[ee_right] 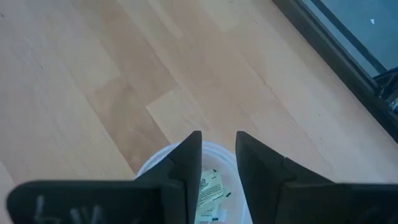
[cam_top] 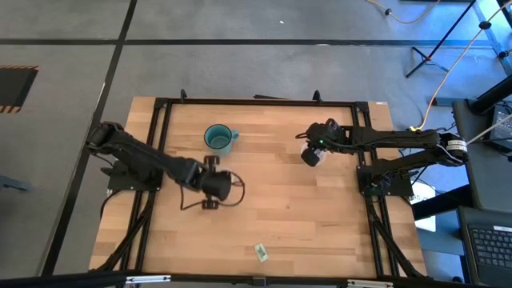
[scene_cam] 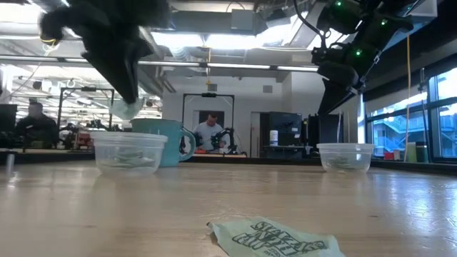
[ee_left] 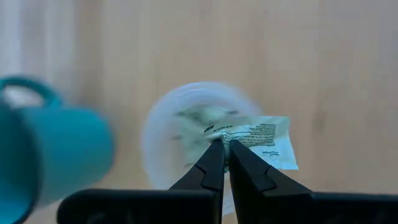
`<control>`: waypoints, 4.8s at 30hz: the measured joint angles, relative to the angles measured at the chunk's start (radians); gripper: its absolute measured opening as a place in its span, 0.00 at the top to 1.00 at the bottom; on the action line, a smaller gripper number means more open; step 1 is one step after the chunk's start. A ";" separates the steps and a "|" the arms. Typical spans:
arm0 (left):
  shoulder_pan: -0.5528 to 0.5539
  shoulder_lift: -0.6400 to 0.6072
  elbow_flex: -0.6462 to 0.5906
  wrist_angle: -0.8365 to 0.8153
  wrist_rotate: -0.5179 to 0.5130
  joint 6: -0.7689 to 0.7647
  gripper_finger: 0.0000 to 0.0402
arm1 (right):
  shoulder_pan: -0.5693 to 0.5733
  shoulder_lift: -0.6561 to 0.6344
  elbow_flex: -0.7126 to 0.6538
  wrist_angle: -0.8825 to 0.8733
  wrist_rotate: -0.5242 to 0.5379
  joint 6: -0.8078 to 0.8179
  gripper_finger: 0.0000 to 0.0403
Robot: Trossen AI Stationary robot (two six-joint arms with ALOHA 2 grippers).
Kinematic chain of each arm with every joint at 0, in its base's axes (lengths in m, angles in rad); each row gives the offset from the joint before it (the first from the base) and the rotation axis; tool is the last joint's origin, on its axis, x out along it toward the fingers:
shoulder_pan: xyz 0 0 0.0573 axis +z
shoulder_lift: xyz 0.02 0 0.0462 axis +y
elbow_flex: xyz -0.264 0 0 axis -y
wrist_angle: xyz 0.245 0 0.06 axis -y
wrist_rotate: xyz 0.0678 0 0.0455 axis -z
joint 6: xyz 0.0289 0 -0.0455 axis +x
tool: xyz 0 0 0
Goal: Pick and place Stevia / Truvia into bins
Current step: Put the white stevia packet into the left transparent container
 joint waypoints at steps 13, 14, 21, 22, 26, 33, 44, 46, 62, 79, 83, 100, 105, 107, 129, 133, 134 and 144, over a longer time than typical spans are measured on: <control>0.213 0.001 -0.104 0.092 0.132 0.055 0.97 | 0.000 0.000 0.000 0.001 0.000 -0.044 0.75; 0.218 0.001 -0.110 0.104 0.132 0.055 0.97 | 0.000 0.000 0.000 0.001 0.000 -0.044 0.75; 0.204 0.001 -0.115 0.111 0.132 0.057 0.87 | 0.000 0.000 0.000 0.001 0.000 -0.044 0.75; 0.199 0.001 -0.115 0.111 0.132 0.057 0.85 | 0.000 0.000 0.000 0.001 0.000 -0.044 0.75; 0.175 0.001 -0.115 0.121 0.121 0.055 0.78 | 0.000 0.000 0.000 0.001 0.000 -0.044 0.75; 0.107 -0.058 -0.087 0.261 0.130 0.069 0.72 | 0.000 0.000 0.000 0.018 0.000 -0.069 0.75; -0.037 0.076 -0.084 0.889 0.299 0.197 0.70 | 0.000 0.000 0.000 0.054 0.000 -0.100 0.75; -0.057 0.138 -0.084 0.943 0.300 0.239 0.70 | 0.000 0.000 0.000 0.054 0.000 -0.121 0.75; -0.163 0.540 0.258 0.789 0.351 0.238 0.72 | 0.000 0.000 0.000 0.047 0.000 -0.113 0.75; -0.211 0.648 0.292 0.764 0.283 0.220 0.79 | 0.000 0.000 0.000 0.034 -0.007 -0.111 0.75; -0.208 0.658 0.293 0.770 0.278 0.214 0.81 | 0.000 0.000 0.000 0.034 -0.008 -0.111 0.75; -0.186 0.661 0.292 0.739 0.300 0.212 0.94 | 0.000 0.000 0.000 0.035 -0.008 -0.112 0.75; -0.187 0.661 0.292 0.732 0.271 0.237 0.90 | 0.000 0.000 0.000 0.035 -0.008 -0.113 0.75; -0.185 0.661 0.291 0.731 0.270 0.238 0.90 | 0.000 0.000 0.000 0.035 -0.008 -0.114 0.75; -0.175 0.578 0.285 0.714 0.248 0.249 1.00 | 0.000 0.000 0.000 0.035 -0.008 -0.119 0.75; -0.175 0.579 0.285 0.700 0.249 0.246 1.00 | 0.000 0.000 0.000 0.035 -0.008 -0.119 0.75; -0.175 0.578 0.286 0.684 0.249 0.245 1.00 | 0.000 0.000 -0.001 0.035 -0.008 -0.119 0.75; -0.151 0.365 0.286 0.357 0.124 0.098 1.00 | 0.000 0.000 -0.001 0.031 -0.008 -0.122 0.75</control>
